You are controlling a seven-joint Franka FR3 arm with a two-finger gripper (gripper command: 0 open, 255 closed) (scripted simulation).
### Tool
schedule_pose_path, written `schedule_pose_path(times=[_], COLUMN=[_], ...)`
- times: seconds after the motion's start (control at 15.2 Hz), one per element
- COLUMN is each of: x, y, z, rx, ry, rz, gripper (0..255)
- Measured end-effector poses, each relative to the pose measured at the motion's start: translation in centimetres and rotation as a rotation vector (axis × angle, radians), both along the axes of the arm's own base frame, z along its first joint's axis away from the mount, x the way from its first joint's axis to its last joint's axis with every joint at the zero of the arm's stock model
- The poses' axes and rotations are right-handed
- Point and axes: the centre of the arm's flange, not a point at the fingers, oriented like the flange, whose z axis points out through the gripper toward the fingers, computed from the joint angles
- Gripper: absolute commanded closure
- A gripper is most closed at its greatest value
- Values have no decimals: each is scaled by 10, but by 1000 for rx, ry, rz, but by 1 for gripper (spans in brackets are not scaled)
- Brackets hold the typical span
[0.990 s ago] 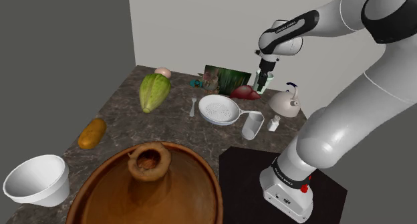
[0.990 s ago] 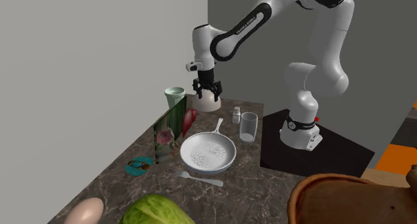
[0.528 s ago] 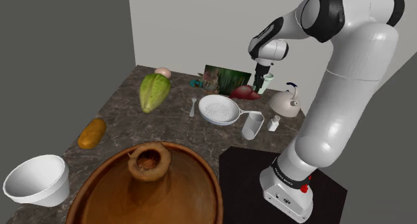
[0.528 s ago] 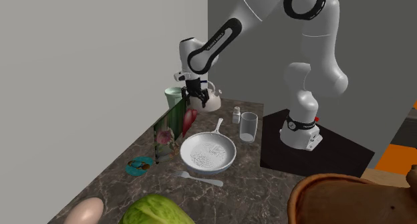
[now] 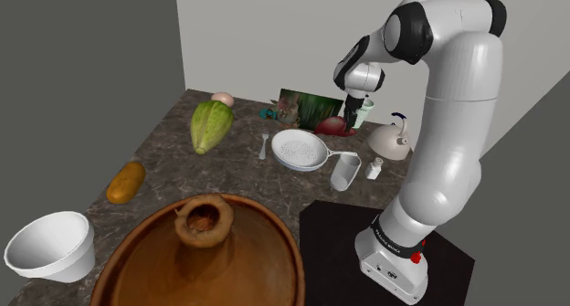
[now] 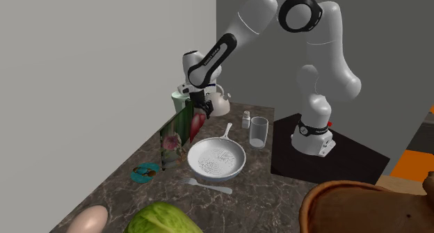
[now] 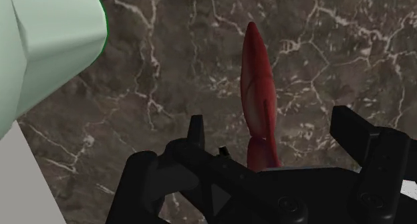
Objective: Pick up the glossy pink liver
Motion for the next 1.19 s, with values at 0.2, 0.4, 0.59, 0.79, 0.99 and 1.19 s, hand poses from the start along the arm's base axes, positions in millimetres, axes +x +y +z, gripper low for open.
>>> schedule_pose_path(times=[0.2,0.4,0.59,0.79,0.99,1.19], x=[1,0,0,0,0,1], y=[0,-1,-1,-1,0,0], z=[-13,-14,-14,-14,-8,6], rx=[0,0,0,-1,0,0], ry=[0,0,-1,-1,0,0], rz=[0,0,0,0,0,0], gripper=[255,255,255,255,255,255])
